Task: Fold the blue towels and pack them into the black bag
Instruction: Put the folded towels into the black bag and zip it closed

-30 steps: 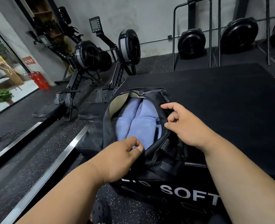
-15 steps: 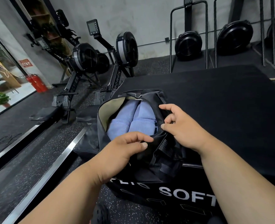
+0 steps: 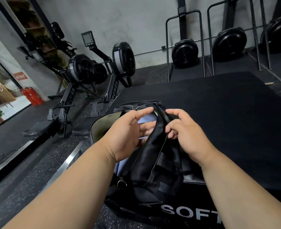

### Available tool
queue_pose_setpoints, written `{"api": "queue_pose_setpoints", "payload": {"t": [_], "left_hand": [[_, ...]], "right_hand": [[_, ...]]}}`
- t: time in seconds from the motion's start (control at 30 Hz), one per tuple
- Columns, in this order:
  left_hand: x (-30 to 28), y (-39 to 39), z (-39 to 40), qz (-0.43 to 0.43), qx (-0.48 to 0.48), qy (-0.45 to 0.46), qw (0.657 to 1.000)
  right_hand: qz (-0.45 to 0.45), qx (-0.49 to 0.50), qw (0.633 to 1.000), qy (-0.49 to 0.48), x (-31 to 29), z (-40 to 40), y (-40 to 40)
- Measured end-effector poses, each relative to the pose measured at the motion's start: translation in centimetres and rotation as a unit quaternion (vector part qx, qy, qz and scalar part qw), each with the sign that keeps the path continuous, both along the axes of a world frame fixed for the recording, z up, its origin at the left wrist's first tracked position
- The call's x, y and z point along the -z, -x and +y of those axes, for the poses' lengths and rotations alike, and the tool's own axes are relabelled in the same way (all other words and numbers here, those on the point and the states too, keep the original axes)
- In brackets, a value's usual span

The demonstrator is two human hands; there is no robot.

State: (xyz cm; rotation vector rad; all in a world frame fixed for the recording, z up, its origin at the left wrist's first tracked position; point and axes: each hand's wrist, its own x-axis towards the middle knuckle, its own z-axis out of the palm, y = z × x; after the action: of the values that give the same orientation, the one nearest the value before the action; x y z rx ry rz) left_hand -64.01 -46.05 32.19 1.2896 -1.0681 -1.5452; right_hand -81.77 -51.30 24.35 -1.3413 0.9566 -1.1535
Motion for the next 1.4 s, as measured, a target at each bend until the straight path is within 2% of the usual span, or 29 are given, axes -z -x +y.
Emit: {"api": "queue_pose_setpoints", "payload": {"t": [0.17,0.27,0.33,0.43,0.5,0.63,0.7,0.8,0.87,0.93,0.97,1.03,1.1,1.13,1.2,1.27,1.33,1.4], "left_hand": [[-1.4,0.1,-4.1,0.048,-0.005,0.011,0.999],[-2.1,0.0,-5.7,0.032,-0.017,0.043,0.998],[-2.2,-0.8,-5.8,-0.026,-0.057,0.065,0.996],[-1.6,-3.2,-5.0,-0.170,-0.125,0.078,0.974],[-0.9,-5.2,-4.2,-0.246,-0.145,0.056,0.957],[-0.1,-7.5,-3.0,-0.328,-0.130,-0.009,0.936],[-0.4,-8.1,-3.1,-0.332,-0.137,0.015,0.933],[-1.6,-7.9,-3.8,-0.292,-0.159,0.069,0.941],[-2.2,-7.5,-3.9,-0.255,-0.160,0.071,0.951],[-2.4,-7.4,-3.2,-0.267,-0.132,0.073,0.952],[-2.6,-7.4,-2.5,-0.324,-0.117,0.088,0.935],[-2.5,-7.9,-0.8,-0.455,-0.106,0.131,0.874],[-1.8,-8.0,1.6,-0.499,-0.125,0.124,0.849],[-1.5,-8.0,3.0,-0.539,-0.135,0.121,0.823],[-0.5,-8.0,5.8,-0.652,-0.122,0.139,0.735],[0.4,-8.2,8.1,-0.715,-0.085,0.150,0.678],[1.1,-8.4,9.5,-0.750,-0.013,0.122,0.650],[1.8,-8.3,10.5,-0.761,0.042,0.113,0.638]], "right_hand": [[-0.030,-0.001,0.999,-0.022,0.0,-0.2,0.0],[-0.029,-0.003,0.999,-0.016,0.1,-0.3,-0.1],[-0.016,-0.009,1.000,-0.010,0.2,-0.4,-0.1],[0.028,-0.027,0.999,0.010,0.1,-0.7,-0.2],[0.061,-0.025,0.997,0.039,0.1,-0.7,-0.6],[0.108,0.000,0.988,0.110,-0.1,-0.2,-1.6],[0.137,0.008,0.981,0.135,-0.2,0.1,-2.0],[0.126,0.005,0.982,0.138,-0.1,0.2,-2.4],[0.118,0.003,0.984,0.137,0.1,0.2,-2.5],[0.120,0.001,0.984,0.133,0.2,0.1,-2.6],[0.121,0.002,0.984,0.132,0.2,0.1,-2.7],[0.123,0.008,0.984,0.132,0.2,0.0,-2.9],[0.126,0.009,0.983,0.133,0.2,-0.1,-3.1],[0.129,0.005,0.983,0.133,0.2,0.0,-3.3],[0.129,0.000,0.983,0.131,0.2,0.2,-3.6],[0.126,-0.001,0.983,0.130,0.1,0.4,-3.9],[0.124,-0.004,0.984,0.131,0.0,0.7,-4.3],[0.125,-0.008,0.984,0.128,-0.2,0.9,-4.7]]}}
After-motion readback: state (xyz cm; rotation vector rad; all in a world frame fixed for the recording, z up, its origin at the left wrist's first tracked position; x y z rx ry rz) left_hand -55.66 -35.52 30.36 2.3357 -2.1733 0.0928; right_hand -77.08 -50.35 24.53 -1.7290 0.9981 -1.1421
